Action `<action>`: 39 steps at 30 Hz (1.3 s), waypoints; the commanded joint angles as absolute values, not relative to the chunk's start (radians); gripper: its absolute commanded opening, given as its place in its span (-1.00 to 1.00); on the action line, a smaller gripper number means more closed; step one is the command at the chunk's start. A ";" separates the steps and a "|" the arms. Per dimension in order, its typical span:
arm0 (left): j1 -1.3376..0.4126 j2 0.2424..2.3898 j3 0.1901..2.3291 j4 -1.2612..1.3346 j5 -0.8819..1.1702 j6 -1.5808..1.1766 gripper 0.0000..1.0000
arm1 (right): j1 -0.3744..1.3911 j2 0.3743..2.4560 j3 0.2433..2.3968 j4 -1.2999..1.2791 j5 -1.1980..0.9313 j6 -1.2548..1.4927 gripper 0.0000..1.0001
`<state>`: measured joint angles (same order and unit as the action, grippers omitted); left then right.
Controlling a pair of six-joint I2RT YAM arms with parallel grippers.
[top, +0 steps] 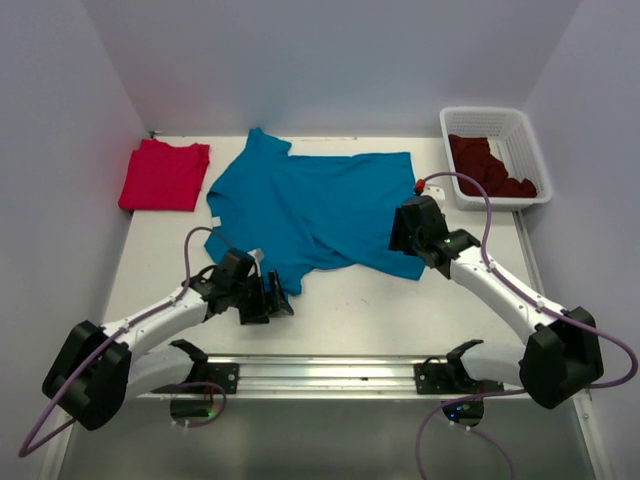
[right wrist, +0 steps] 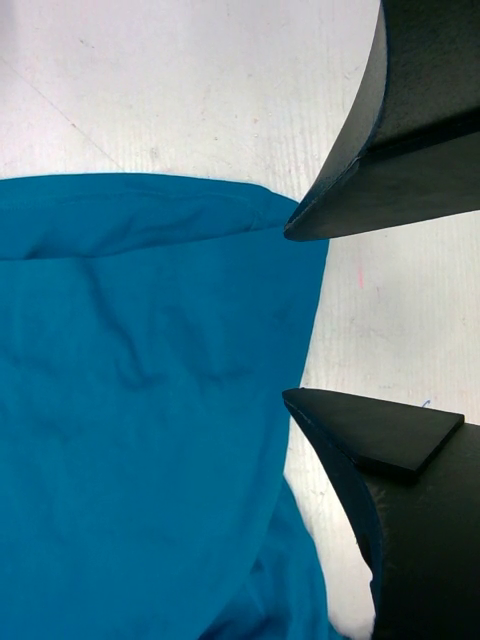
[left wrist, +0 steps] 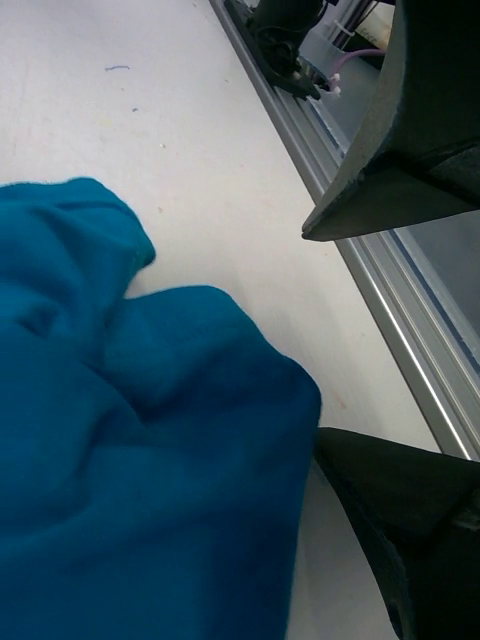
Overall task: Fold and stack the t-shirts
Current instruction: Flatten the tshirt out
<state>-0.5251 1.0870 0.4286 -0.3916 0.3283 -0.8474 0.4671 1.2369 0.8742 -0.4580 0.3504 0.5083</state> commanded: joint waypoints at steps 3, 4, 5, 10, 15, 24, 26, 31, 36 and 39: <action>-0.558 1.147 0.459 -0.252 0.212 -0.914 0.61 | 0.472 1.216 0.864 -0.433 0.383 0.512 0.30; -0.558 1.149 0.462 -0.241 0.197 -0.920 0.60 | 0.474 1.215 0.861 -0.433 0.383 0.511 0.30; -0.558 1.152 0.462 -0.238 0.169 -0.922 0.54 | 0.472 1.215 0.859 -0.431 0.382 0.512 0.30; -0.560 1.170 0.468 -0.195 0.127 -0.904 -0.14 | 0.474 1.220 0.853 -0.426 0.379 0.511 0.30; -0.560 1.189 0.486 -0.201 0.124 -0.876 -1.00 | 0.474 1.213 0.845 -0.425 0.377 0.509 0.30; -0.630 1.108 0.716 -0.409 0.028 -0.804 -1.00 | 0.472 1.212 0.831 -0.423 0.368 0.508 0.29; -0.649 1.089 0.777 -0.455 0.015 -0.792 -1.00 | 0.474 1.219 0.830 -0.423 0.367 0.506 0.29; -0.672 1.078 1.009 -0.612 -0.060 -0.741 -1.00 | 0.474 1.267 0.856 -0.477 0.383 0.509 0.28; -0.672 1.088 1.228 -0.728 -0.139 -0.681 -1.00 | 0.474 1.345 0.884 -0.540 0.402 0.532 0.28; -0.672 1.098 1.310 -0.774 -0.192 -0.652 -1.00 | 0.472 1.374 0.890 -0.551 0.408 0.555 0.25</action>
